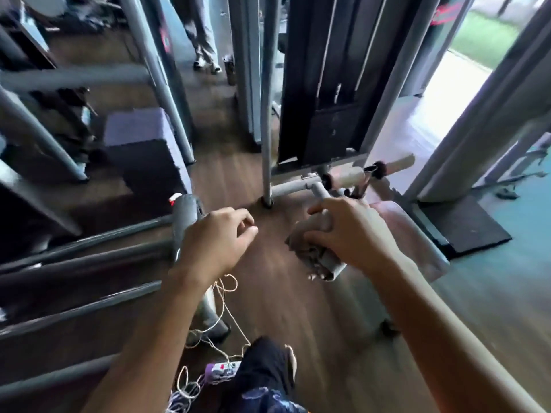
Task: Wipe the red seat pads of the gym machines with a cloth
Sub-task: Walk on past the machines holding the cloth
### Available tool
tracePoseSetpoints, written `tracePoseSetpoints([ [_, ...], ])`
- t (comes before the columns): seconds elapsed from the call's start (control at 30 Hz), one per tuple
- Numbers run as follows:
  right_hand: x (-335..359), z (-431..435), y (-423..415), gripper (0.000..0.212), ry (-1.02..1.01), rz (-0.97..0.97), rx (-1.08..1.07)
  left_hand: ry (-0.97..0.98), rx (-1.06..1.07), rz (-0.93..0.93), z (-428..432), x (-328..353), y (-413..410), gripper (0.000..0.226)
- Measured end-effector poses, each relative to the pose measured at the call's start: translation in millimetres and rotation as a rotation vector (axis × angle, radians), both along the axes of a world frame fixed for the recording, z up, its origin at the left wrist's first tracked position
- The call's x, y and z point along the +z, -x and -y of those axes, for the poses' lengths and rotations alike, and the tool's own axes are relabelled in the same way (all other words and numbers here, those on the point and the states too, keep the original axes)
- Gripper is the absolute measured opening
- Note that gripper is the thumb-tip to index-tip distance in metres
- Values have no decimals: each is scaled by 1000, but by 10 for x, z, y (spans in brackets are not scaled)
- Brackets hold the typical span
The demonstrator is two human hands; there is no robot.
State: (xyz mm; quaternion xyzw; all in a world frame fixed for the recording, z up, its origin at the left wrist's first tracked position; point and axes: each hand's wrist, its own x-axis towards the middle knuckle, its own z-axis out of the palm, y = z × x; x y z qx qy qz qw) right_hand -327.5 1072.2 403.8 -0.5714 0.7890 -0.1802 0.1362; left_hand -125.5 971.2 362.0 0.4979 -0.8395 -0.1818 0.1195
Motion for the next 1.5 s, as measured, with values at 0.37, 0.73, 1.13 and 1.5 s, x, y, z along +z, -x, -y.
tracePoseSetpoints([
  [0.37, -248, 2525, 678, 42, -35, -24, 169, 19, 199, 72, 2090, -59, 490, 16],
  [0.73, -371, 4914, 918, 44, -69, 24, 280, 2, 359, 149, 4130, -205, 647, 16],
  [1.13, -321, 7809, 1150, 42, -53, -25, 521, -35, 546, 78, 6452, -233, 926, 21],
  [1.5, -376, 10134, 154, 42, -28, 69, 687, -147, 711, 80, 8348, -362, 190, 30],
])
